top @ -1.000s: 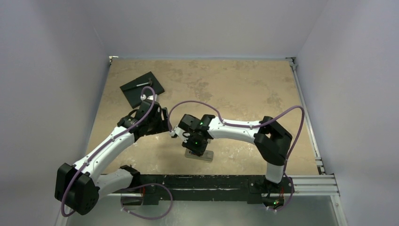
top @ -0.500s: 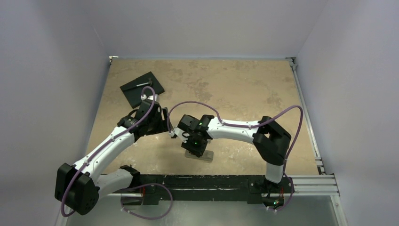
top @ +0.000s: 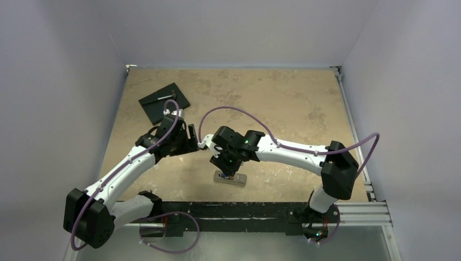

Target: Load the batteries into the remote control

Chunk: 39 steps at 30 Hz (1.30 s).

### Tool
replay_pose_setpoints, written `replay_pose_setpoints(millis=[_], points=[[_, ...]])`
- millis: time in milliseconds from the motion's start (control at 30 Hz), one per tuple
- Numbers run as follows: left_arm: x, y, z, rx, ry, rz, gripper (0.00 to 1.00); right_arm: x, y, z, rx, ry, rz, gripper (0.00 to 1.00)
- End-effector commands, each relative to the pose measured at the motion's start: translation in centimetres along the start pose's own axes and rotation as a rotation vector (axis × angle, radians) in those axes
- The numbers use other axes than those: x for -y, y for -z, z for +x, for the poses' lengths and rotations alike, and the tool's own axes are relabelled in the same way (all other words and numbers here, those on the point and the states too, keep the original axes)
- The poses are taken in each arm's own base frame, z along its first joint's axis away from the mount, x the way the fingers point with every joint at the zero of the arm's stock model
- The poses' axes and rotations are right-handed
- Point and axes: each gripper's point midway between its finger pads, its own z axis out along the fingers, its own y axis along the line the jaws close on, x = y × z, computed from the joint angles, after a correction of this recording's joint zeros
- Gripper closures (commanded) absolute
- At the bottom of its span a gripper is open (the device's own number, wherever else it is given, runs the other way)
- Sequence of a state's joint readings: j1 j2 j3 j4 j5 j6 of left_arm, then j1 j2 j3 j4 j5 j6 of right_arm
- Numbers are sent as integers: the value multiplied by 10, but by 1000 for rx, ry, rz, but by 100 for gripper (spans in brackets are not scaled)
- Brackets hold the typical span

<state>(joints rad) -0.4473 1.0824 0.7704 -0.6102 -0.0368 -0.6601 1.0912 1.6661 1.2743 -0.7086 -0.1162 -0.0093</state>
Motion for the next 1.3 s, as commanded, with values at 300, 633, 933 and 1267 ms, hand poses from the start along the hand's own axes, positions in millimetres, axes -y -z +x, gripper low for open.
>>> replay_pose_setpoints(millis=[300, 633, 933, 1267], points=[[20, -12, 43, -128, 48, 165, 34, 18, 19, 5, 154, -268, 159, 63], [46, -22, 82, -208, 44, 263, 34, 13, 15, 11, 246, -477, 130, 64], [59, -31, 103, -249, 68, 367, 35, 1, 5, 15, 272, -623, 54, 65], [63, -36, 117, -277, 87, 441, 38, 3, -2, 18, 289, -760, 50, 64]])
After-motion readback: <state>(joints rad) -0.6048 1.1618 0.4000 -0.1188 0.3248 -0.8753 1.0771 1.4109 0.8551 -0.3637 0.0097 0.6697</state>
